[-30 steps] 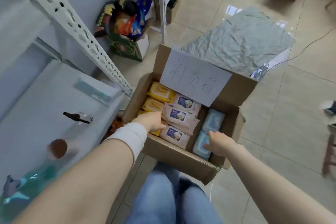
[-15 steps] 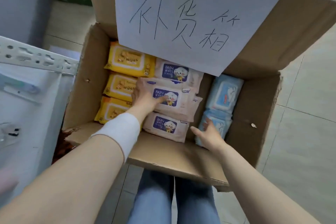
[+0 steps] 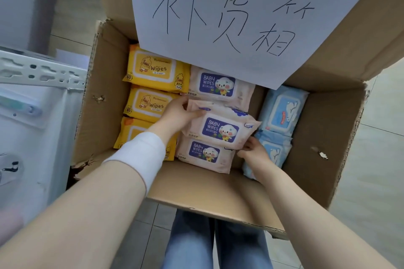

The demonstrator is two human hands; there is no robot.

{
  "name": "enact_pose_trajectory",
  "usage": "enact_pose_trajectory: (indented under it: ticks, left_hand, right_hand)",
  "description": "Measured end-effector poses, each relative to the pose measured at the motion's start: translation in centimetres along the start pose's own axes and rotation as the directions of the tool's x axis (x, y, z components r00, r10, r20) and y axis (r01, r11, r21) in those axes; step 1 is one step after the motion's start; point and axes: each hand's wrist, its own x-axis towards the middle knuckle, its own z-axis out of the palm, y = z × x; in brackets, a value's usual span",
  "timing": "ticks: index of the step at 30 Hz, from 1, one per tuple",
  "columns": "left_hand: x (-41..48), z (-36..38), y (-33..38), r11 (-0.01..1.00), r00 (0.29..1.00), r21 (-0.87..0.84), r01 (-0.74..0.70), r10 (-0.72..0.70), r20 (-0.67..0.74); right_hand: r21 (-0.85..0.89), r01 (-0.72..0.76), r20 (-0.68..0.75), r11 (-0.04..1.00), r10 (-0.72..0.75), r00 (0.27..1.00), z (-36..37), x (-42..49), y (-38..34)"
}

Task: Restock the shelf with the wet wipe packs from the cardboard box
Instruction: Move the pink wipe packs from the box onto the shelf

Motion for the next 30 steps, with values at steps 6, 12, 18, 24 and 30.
enact_pose_trajectory:
  ticks: [6,12,18,24,30]
  left_hand:
    - [-1.8,-2.1,-2.0,0.977,0.999,-0.214,-0.005,-0.005,-0.045]
    - [-1.5,-6.3,-6.2,0.883,0.951,-0.469,0.027,-0.166,-0.259]
    - [-1.4,-6.6,-5.8,0.903,0.970,-0.415,0.109,-0.188,-0.153]
    - [-3.7,-6.9,-6.0,0.868,0.968,-0.481,0.123,-0.212,-0.135]
    - [-12.0,-9.1,-6.3,0.795,0.925,-0.606,-0.033,-0.205,-0.320]
  right_hand:
    - [0.014,-0.020,-0.001,1.000,0.020,1.000,-0.2,0.5,-0.3]
    - [0.024,-0.043,-0.191,0.999,0.047,0.981,2.4,2.1,-1.5]
    - [0.020,-0.024,-0.150,1.000,0.026,0.988,4.0,1.9,-1.4]
    - [0.084,-0.015,-0.130,0.996,0.026,0.991,4.2,0.1,-1.3]
    - [0.143,0.022,-0.079,0.990,-0.010,0.997,1.2,-6.7,-0.1]
